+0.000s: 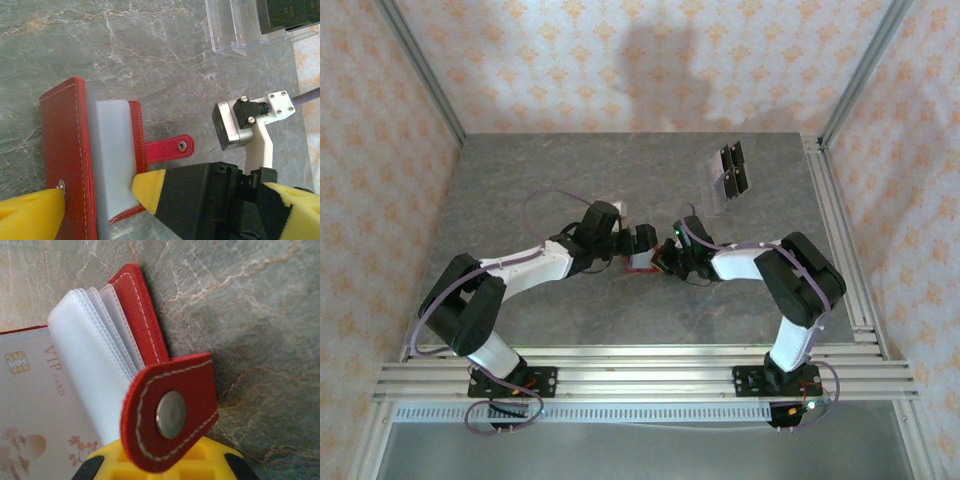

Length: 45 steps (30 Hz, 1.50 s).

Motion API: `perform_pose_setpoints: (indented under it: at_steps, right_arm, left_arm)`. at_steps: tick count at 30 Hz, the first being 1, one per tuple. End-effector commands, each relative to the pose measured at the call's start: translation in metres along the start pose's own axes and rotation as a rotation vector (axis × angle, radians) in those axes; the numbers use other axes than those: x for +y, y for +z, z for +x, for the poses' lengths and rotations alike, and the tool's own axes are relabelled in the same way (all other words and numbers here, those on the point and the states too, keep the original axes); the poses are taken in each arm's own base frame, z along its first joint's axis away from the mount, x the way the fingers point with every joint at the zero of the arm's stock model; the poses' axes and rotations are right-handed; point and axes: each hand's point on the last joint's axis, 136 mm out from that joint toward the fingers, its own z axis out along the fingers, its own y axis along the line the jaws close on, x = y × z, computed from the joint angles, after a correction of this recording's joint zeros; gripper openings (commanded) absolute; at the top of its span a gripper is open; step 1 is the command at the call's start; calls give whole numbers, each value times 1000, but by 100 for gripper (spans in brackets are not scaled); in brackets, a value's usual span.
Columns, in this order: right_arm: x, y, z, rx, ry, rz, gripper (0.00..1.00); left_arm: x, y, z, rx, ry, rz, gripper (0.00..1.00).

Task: Put the credit cards into the card holder
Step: Close the card holder at the center of the table.

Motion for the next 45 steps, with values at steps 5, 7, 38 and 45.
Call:
perform_pose_setpoints:
  at_steps: [5, 7, 38, 45]
  right_arm:
    - [10, -80, -40, -181, 6, 61, 0]
    - [3, -104, -50, -241, 14, 100, 0]
    - [27, -131, -40, -218, -31, 30, 0]
    - [51, -97, -19, -144, -81, 14, 0]
  left_arm:
    - [-15, 11, -5, -13, -19, 38, 100]
    - [-19, 16, -2, -3, -15, 42, 100]
    - [-46, 21, -25, -47, 18, -36, 100]
    - [-38, -1, -55, -113, -16, -45, 100]
